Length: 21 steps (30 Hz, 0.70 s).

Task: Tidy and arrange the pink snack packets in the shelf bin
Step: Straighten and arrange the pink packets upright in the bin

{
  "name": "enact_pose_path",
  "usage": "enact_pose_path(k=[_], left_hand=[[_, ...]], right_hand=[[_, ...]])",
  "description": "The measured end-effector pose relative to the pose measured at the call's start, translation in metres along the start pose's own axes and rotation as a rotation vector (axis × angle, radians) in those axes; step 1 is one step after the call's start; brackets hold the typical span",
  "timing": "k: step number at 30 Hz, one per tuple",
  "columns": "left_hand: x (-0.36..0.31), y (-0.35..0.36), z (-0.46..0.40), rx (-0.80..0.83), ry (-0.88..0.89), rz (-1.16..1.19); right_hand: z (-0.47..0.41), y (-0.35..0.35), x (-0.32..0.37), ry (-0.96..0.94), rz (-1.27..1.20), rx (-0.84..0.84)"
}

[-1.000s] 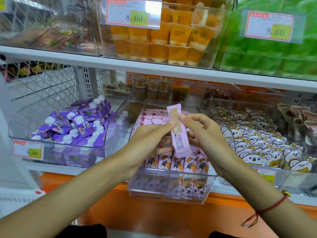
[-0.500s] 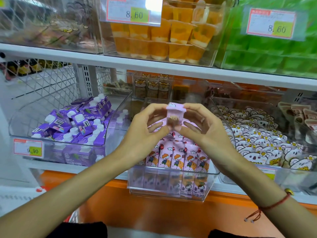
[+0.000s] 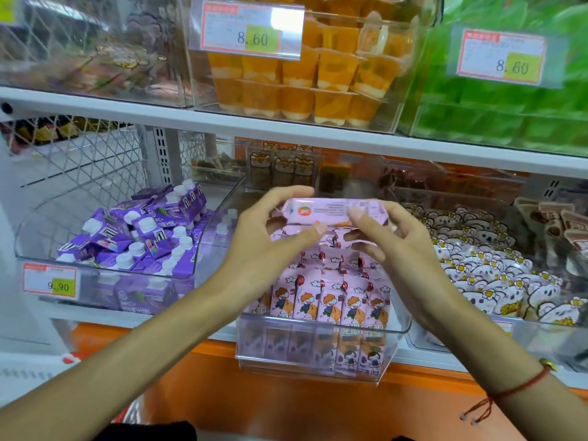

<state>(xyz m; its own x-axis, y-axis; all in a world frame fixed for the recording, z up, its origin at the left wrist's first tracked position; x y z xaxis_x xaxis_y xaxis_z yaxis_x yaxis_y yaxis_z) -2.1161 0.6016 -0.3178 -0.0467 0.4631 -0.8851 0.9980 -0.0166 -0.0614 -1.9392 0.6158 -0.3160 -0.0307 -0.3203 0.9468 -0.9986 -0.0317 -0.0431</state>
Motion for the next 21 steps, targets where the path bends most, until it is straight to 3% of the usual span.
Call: enact_pose_path(k=[3,5,8,10,12,15,21], left_hand=[[0.0,0.002,0.001,0.019,0.048,-0.12],[0.0,-0.004,-0.001,-0.037,0.083,-0.204],[0.0,-0.016,-0.01,-0.156,0.132,-0.286],[0.001,-0.022,-0.02,-0.176,0.14,-0.359],[0.003,-0.022,-0.032,-0.132,0.12,-0.423],[0.007,-0.013,-0.045,-0.047,0.109,-0.575],[0.007,-0.002,-0.057,0.155,0.109,-0.821]], right_hand=[[-0.004,-0.001,-0.004,0.069,-0.047,-0.013],[-0.006,0.001,-0.008,0.082,0.056,-0.034],[-0.006,0.005,-0.011,-0.053,0.441,-0.079],[-0.003,0.011,-0.014,-0.2,0.755,0.034],[0.001,0.018,-0.025,-0.284,1.026,0.203],[0.005,0.021,-0.037,-0.221,1.22,0.345],[0.004,0.017,-0.034,-0.253,1.207,0.304]])
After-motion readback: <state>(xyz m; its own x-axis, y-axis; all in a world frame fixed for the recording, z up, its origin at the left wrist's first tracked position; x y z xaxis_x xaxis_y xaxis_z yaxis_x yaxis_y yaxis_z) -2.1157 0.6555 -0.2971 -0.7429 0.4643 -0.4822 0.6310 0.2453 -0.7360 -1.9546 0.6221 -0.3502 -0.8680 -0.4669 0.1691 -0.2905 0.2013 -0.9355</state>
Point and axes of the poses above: each hand's wrist, its own z-axis away from the middle knuckle, its own y-axis out of the palm, x = y × z, the point moved 2 cm from there along -z, towards the middle knuckle, and after that the axes turned 2 degrees about z, right-handed, at the moved point
